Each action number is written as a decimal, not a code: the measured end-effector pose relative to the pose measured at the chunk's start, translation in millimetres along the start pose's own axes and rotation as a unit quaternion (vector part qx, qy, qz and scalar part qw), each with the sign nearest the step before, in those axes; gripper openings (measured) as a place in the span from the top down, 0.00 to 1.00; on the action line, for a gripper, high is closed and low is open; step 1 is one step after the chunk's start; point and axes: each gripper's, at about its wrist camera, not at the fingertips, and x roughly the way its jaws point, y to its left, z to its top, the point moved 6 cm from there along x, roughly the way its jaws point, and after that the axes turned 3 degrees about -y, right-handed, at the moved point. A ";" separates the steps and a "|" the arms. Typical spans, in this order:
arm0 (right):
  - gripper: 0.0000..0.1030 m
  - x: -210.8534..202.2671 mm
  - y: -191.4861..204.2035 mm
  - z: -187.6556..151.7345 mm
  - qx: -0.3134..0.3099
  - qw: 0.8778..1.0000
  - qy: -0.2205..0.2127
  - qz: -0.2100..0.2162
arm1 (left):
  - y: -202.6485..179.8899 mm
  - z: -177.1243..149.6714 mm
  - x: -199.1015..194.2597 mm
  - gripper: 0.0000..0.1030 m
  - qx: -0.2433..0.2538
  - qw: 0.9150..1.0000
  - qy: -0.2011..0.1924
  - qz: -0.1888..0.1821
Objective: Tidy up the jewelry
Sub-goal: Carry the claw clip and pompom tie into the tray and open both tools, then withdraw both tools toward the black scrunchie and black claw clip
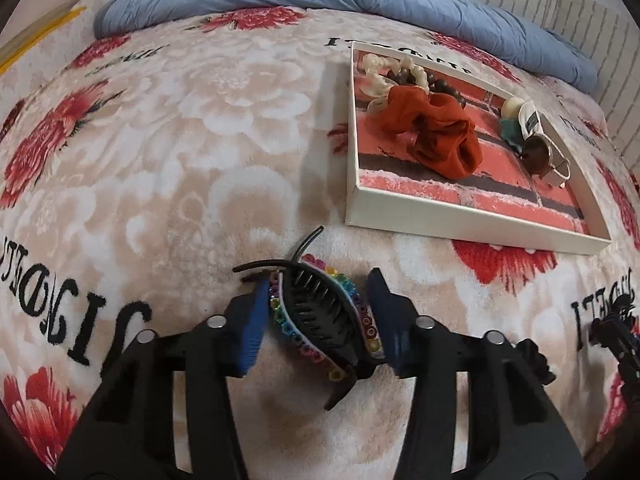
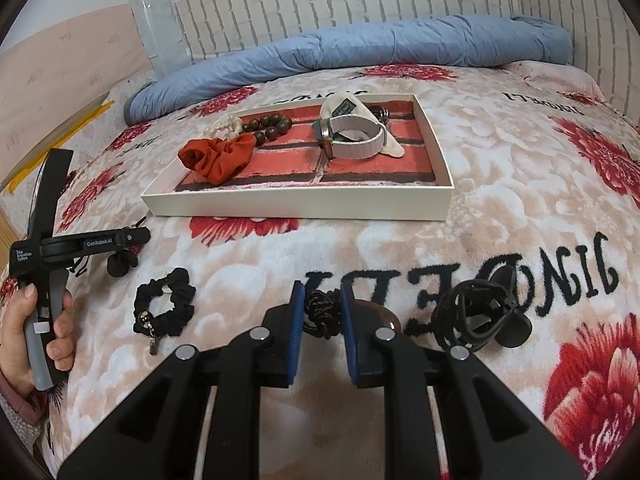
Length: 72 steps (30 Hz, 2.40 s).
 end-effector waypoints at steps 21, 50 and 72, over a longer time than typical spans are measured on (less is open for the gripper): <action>0.82 -11.7 2.0 90.2 -0.002 0.999 -0.053 -0.003 | -33.5 47.1 -55.5 0.61 0.013 0.995 -0.075 -0.064; 0.82 110.2 -47.0 127.8 0.039 0.997 0.029 -0.055 | -79.3 109.1 51.3 0.60 0.064 0.994 -0.082 -0.018; 0.44 23.3 -53.8 108.7 0.021 0.999 0.000 -0.039 | -69.6 50.4 -40.8 0.05 0.083 0.990 -0.115 -0.004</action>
